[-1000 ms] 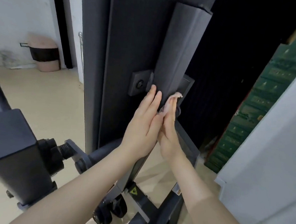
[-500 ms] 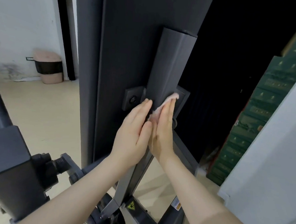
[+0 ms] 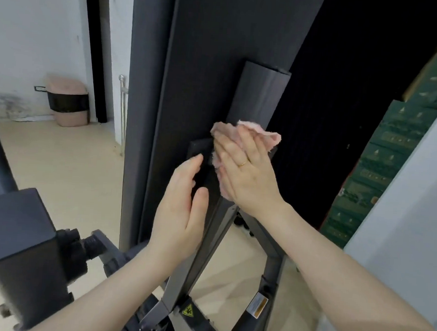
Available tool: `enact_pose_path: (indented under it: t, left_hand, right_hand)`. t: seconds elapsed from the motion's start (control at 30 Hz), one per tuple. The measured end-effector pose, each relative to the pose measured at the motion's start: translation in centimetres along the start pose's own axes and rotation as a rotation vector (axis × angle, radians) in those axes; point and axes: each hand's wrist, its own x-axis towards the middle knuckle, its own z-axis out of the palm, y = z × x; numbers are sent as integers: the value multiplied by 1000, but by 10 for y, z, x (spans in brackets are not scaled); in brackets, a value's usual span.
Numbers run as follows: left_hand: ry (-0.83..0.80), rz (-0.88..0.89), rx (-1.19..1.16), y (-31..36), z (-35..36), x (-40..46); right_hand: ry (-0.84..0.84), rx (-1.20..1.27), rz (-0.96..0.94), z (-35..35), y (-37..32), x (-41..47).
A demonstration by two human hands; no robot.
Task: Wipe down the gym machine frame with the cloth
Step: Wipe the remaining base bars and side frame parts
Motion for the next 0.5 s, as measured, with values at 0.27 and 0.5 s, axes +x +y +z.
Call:
enact_pose_path:
  t: [0.27, 0.5]
  left_hand:
    - [-37, -144, 173, -10, -38, -29]
    - [-162, -203, 264, -16, -48, -47]
  right_hand:
    - [-179, -312, -465, 11, 7, -46]
    - [-296, -42, -271, 42, -51, -88]
